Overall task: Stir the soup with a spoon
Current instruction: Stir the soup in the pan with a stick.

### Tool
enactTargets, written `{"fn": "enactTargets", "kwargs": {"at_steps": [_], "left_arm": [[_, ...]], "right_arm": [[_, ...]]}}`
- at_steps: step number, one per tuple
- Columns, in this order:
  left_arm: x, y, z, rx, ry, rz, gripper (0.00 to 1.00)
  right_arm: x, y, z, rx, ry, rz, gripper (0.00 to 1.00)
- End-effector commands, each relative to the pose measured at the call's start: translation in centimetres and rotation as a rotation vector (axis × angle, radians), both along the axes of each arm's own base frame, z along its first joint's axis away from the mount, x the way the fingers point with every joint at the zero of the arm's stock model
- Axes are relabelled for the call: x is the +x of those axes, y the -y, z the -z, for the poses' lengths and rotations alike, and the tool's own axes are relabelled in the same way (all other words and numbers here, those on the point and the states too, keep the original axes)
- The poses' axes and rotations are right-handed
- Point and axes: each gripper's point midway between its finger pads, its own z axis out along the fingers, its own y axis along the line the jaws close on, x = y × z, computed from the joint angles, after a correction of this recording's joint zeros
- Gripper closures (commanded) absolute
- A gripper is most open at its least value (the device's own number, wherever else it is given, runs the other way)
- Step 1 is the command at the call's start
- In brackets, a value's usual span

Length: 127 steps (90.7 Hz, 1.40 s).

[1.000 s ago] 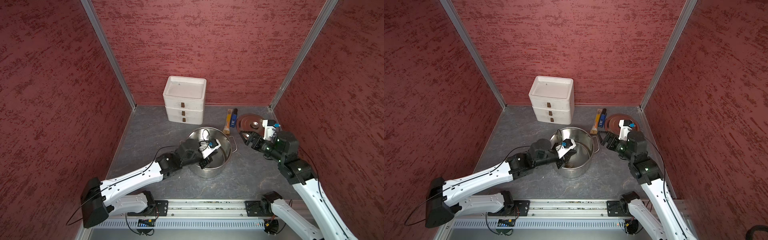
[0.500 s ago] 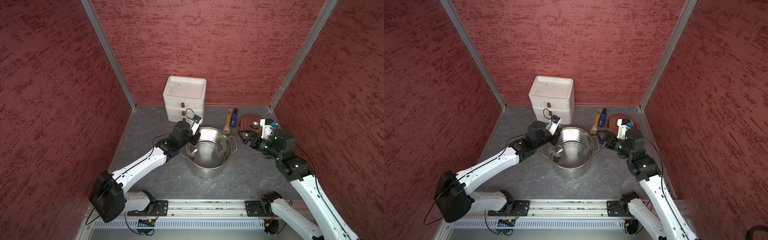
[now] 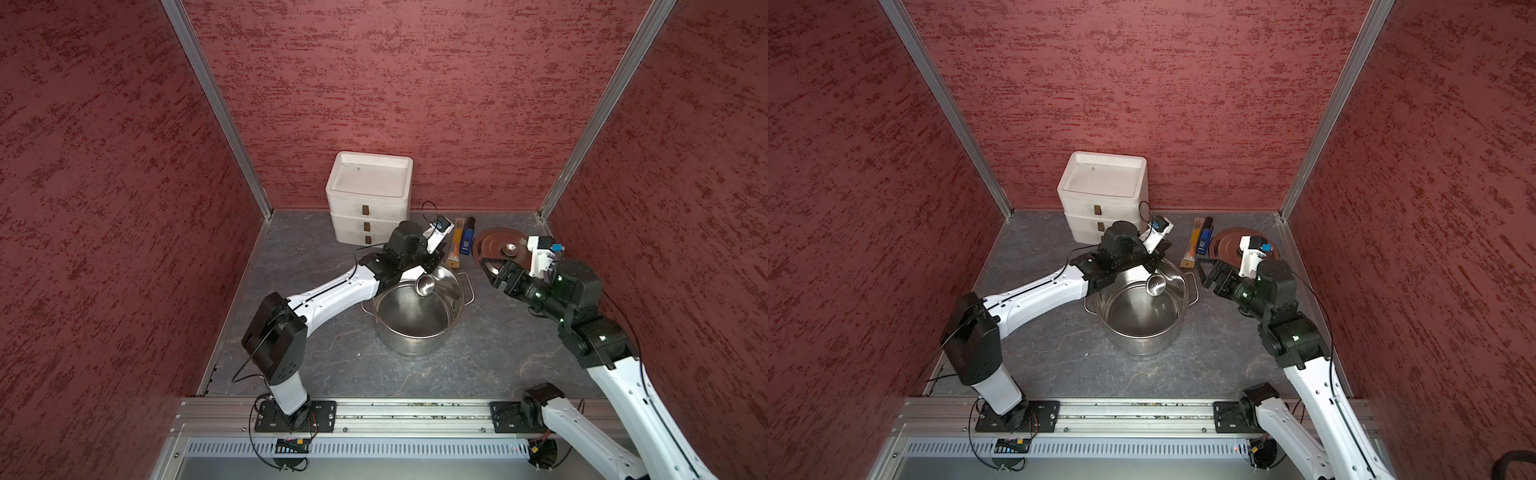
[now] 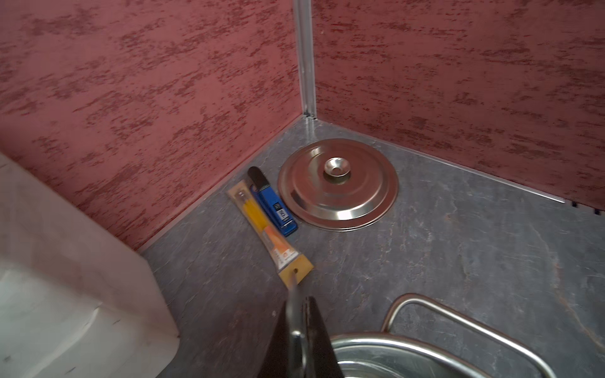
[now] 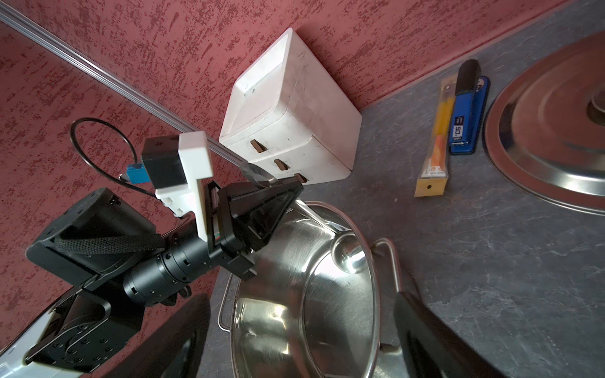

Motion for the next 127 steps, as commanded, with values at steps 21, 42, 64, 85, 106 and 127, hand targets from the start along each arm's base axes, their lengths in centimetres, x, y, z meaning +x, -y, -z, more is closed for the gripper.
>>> {"fn": "enactTargets", "kwargs": {"at_steps": [21,42,64,85,106,127], "left_arm": [[-9.0,5.8,-2.3,-0.05,0.033,0.298,1.0],[-14.1,2.9,-1.0,-0.013,-0.04,0.299,1.0],[-15.7,-2.7,0.5,0.02,-0.12,0.151,1.0],[-12.2,-9.1,0.7,0.016,-0.124,-0.056,1.0],[-6.7,-13.5,0.0,0.034,-0.071,-0.229,1.0],[-1.7,-13.6,-1.4,0.023,-0.008,-0.263,1.0]], "right_arm": [[-0.5,0.5,-1.0,-0.013,0.033,0.018,0.08],[-0.3,0.1,-0.4,-0.013,0.021,-0.003,0.07],[0.6,-0.7,-0.2,0.001,0.017,-0.03,0.08],[1.3,-1.1,-0.5,0.004,0.018,-0.041,0.08],[1.5,-0.6,0.0,-0.032,-0.003,-0.016,0.03],[3.3,2.9,2.6,-0.31,-0.114,0.124,0.01]]}}
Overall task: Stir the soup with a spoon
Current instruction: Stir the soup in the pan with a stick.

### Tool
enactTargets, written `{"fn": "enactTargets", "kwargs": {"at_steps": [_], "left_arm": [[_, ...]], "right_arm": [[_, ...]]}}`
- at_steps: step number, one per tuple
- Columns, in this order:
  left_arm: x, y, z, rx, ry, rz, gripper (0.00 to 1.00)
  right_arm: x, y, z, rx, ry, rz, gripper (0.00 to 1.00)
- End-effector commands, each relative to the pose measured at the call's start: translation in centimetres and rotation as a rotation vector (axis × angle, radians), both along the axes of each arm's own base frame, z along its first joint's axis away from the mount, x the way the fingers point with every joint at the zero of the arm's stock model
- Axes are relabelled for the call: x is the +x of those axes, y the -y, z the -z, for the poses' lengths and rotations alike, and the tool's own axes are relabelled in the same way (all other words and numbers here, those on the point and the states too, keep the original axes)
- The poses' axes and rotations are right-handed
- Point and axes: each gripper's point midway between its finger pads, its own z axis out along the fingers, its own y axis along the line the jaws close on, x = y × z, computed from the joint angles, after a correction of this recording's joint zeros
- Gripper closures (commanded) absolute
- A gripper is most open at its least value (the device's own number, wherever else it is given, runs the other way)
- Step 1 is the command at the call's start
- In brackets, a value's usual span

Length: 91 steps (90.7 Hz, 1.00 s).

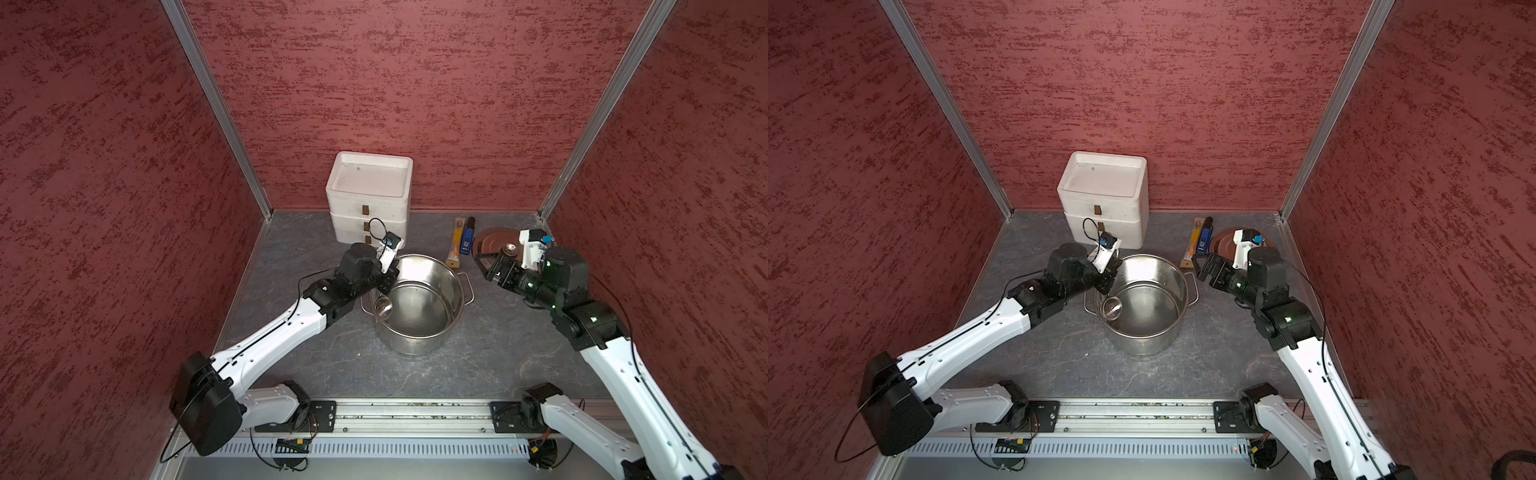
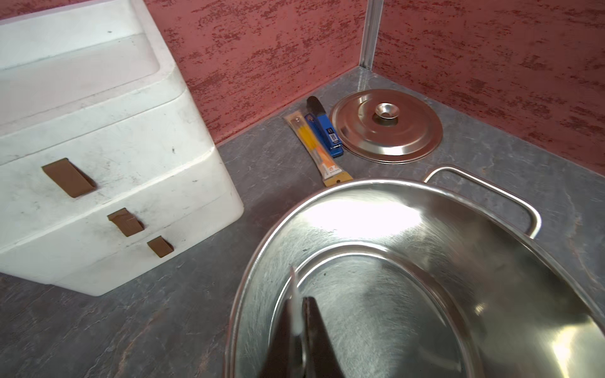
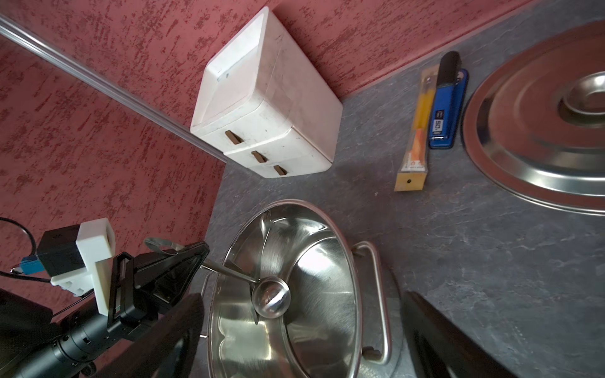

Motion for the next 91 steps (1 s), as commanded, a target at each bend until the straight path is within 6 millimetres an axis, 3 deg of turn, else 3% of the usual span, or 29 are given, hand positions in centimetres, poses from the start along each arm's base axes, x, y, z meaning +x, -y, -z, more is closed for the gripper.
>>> {"fn": "enactTargets", "kwargs": {"at_steps": [1,11,27,39,52,66,78,91], "left_arm": [[2.4,1.0,-2.6,-0.017,0.096,0.019,1.0],[4.2,2.7,-3.5,-0.017,0.137,0.056,1.0],[6.8,6.3,-4.2,-0.054,0.168,0.127,1.0],[6.6,9.8,-5.3,-0.092,0.184,0.192,1.0],[3.9,14.4,-5.0,-0.092,0.189,0.321,1.0],[-0.8,18.5,-4.4,-0.091,0.18,0.475,1.0],[-4.4,19.3,-4.5,-0.098,0.143,0.539,1.0],[-8.3,18.1,-4.5,-0.118,0.077,0.563,1.0]], "right_arm": [[0.9,2.8,1.2,-0.207,-0.031,0.092,0.02],[3.3,4.8,1.4,-0.293,-0.034,0.157,0.02],[6.8,7.5,0.3,-0.268,-0.003,0.239,0.01],[8.0,9.3,0.2,-0.259,-0.009,0.289,0.01],[8.1,11.3,1.3,-0.253,-0.048,0.332,0.01],[7.5,13.0,2.4,-0.239,-0.07,0.379,0.02],[7.0,13.0,3.3,-0.211,-0.075,0.378,0.02],[6.7,12.5,4.8,-0.172,-0.086,0.368,0.02]]}}
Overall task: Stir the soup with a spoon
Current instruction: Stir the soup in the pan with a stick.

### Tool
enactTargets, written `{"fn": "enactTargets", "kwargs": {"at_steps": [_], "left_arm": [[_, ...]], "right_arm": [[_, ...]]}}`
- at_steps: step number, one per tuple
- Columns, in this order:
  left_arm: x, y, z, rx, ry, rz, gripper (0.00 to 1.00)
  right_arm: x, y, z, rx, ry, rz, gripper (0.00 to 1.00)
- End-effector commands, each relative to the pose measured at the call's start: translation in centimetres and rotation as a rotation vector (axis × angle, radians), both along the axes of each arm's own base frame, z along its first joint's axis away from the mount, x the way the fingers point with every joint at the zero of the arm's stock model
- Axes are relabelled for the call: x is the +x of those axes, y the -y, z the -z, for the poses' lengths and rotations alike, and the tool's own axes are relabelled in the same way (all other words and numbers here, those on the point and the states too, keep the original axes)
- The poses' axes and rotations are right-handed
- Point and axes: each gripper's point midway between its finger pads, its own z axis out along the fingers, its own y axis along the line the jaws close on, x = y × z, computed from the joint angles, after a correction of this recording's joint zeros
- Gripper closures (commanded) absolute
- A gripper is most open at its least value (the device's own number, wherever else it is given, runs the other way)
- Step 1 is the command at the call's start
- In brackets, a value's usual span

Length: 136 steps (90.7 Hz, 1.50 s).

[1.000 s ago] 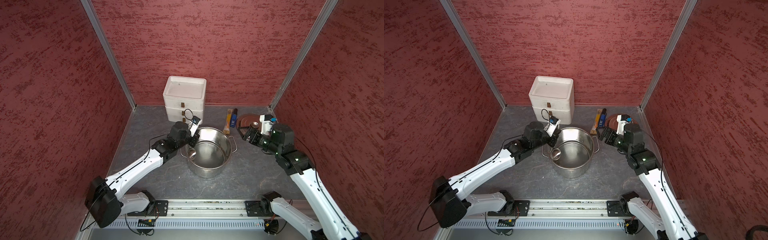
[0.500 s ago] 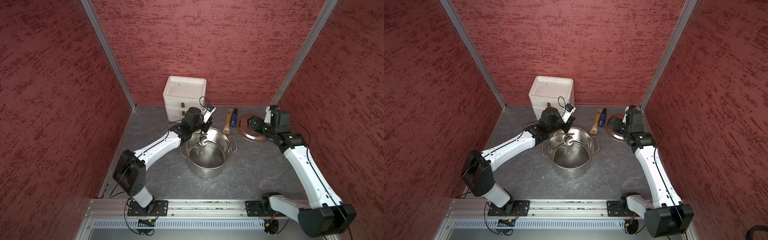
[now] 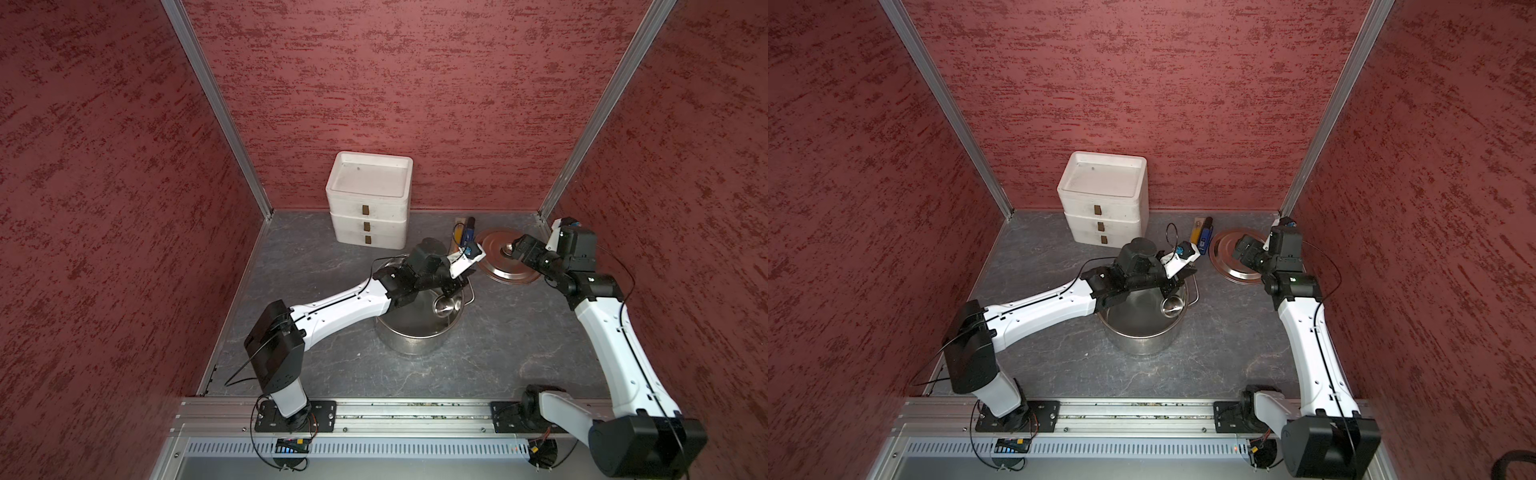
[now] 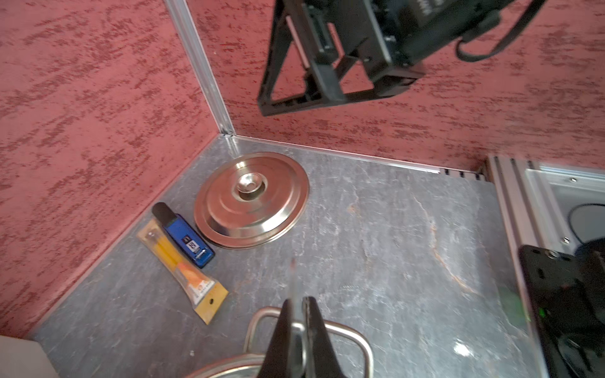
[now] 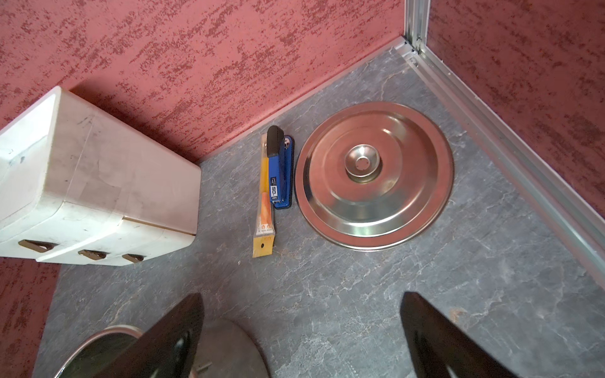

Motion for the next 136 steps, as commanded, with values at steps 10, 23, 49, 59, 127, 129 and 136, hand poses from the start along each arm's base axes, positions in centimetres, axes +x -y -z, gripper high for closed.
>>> {"fn": "enactTargets", "kwargs": {"at_steps": [10,23,49,59,127,129,136], "left_arm": [[-5.4,-3.1,-1.6,-0.047,-0.089,0.026,1.0],[-6.3,-6.8,0.4,-0.01,-0.143,-0.073,1.0],[-2.9,-15.0,1.7,0.046,-0.142,-0.348,1.0],[0.5,-17.8,1.5,0.048,-0.11,-0.471,1.0],[11.7,-7.2,-1.5,-0.067,0.036,-0.288,1.0],[11.5,-6.5,-1.7,-0.075,0.036,-0.273,1.0],[9.9,-4.0,-2.1,-0.098,0.033,-0.203,1.0]], "right_arm": [[-0.1,-0.5,1.2,0.062,0.027,0.001,0.01],[0.0,-0.7,2.0,0.079,0.027,-0.007,0.02],[0.7,-1.1,2.1,0.117,0.043,-0.01,0.02],[0.8,-1.4,1.9,0.132,0.047,-0.018,0.02],[-1.4,-0.8,-0.3,0.083,0.076,-0.004,0.01],[-1.5,-0.8,-0.3,0.081,0.075,-0.003,0.01],[-1.6,-0.6,-0.2,0.074,0.072,0.006,0.02]]}}
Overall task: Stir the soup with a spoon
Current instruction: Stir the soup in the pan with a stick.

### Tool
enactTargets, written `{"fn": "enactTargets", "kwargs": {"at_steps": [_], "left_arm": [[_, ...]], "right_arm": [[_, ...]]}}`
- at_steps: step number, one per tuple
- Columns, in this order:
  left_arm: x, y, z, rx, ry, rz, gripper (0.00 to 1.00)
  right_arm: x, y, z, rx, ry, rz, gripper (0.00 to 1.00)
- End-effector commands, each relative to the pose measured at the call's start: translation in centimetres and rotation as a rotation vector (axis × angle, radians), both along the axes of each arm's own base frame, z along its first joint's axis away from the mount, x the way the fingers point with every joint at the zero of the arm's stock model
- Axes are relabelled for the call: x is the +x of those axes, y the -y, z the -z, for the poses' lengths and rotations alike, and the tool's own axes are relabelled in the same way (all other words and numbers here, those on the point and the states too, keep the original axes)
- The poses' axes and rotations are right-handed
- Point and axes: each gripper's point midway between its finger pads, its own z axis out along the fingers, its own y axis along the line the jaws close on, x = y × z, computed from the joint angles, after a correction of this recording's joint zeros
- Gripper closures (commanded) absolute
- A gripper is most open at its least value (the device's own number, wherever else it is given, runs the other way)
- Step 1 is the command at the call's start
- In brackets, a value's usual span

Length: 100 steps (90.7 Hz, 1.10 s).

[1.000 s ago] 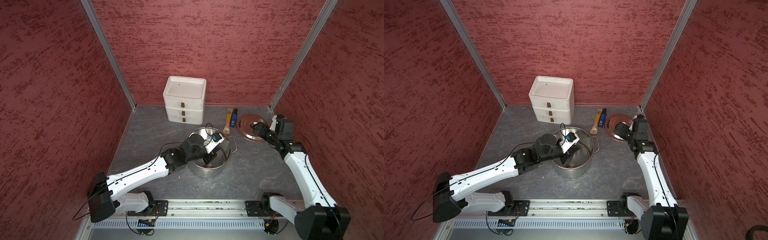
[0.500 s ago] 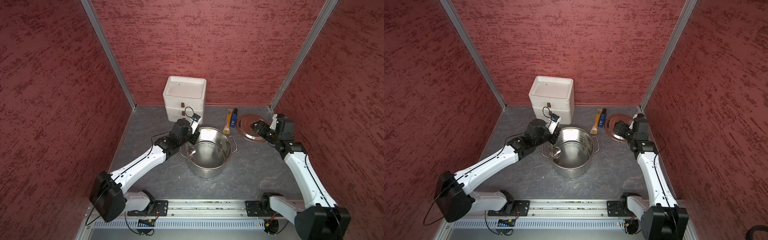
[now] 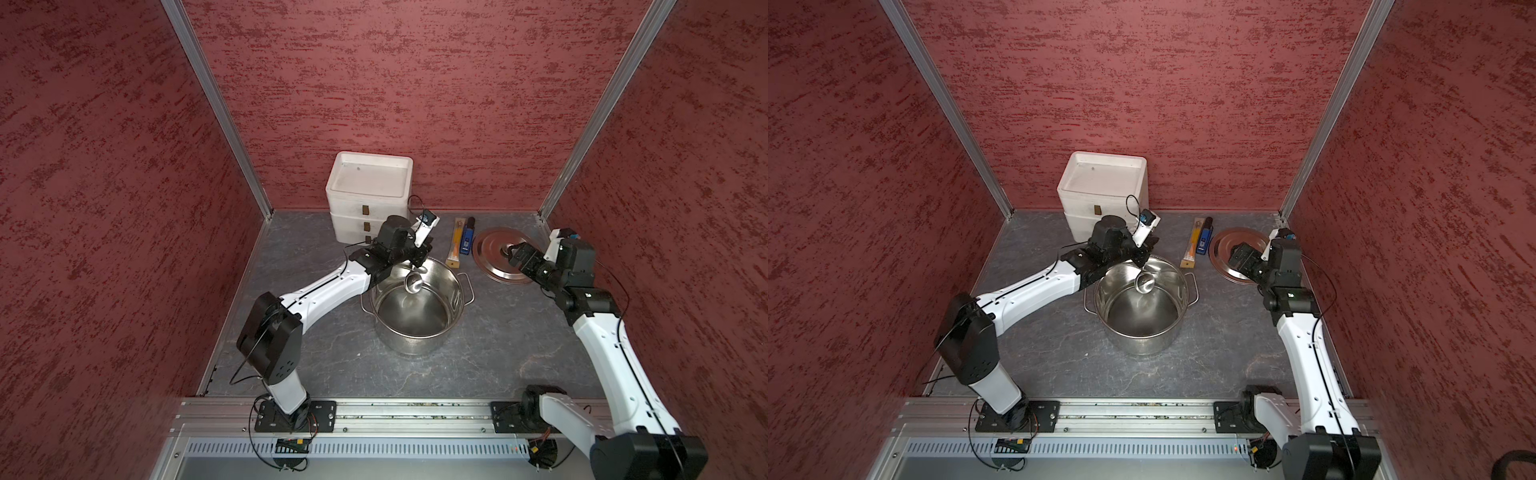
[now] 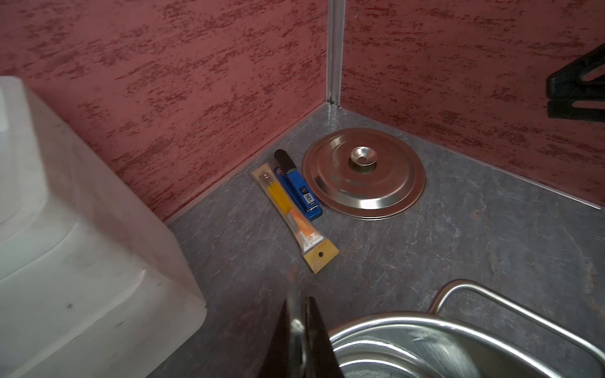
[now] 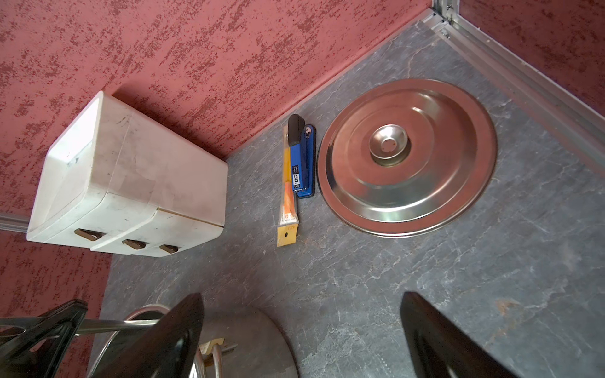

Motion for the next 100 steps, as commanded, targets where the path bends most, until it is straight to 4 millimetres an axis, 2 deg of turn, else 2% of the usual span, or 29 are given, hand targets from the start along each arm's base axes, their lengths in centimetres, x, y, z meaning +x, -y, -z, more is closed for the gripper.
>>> {"fn": "enactTargets", "kwargs": {"at_steps": [1,13,24,41,50,63,70,79,87,100], "left_arm": [[-2.1,4.4,-3.4,-0.085,0.082,0.137,1.0],[-5.6,7.7,-3.8,-0.095,0.094,0.256,1.0],[-8.5,8.6,-4.0,-0.105,0.085,0.32,1.0],[-13.6,7.7,-4.1,-0.111,0.047,0.403,1.0],[-16.2,6.3,-3.8,-0.107,0.007,0.415,1.0],[-18.4,3.7,-2.4,-0.088,-0.06,0.382,1.0],[-18.7,2.0,-1.4,-0.057,-0.077,0.333,1.0],[-18.0,-0.4,-0.5,-0.023,-0.076,0.253,1.0],[-16.1,-2.9,-0.1,0.001,-0.068,0.145,1.0],[-11.8,-6.8,0.2,0.017,-0.044,-0.04,1.0]], "right_arm": [[-0.4,0.7,-1.0,-0.034,0.02,0.024,0.02],[-0.3,0.8,-0.7,-0.029,0.02,0.029,0.01],[0.0,0.5,-0.7,-0.014,0.022,0.019,0.01],[0.4,0.3,-0.5,-0.008,0.024,0.007,0.02],[0.6,0.1,-0.1,0.001,0.018,0.0,0.01],[0.9,0.0,0.6,0.021,0.014,-0.001,0.02],[1.1,-0.2,1.1,0.036,0.008,-0.002,0.02],[1.4,-0.4,1.3,0.054,0.007,-0.008,0.03],[1.6,-0.5,1.4,0.061,0.007,-0.011,0.03],[1.7,-0.5,1.3,0.067,0.009,-0.012,0.03]]}}
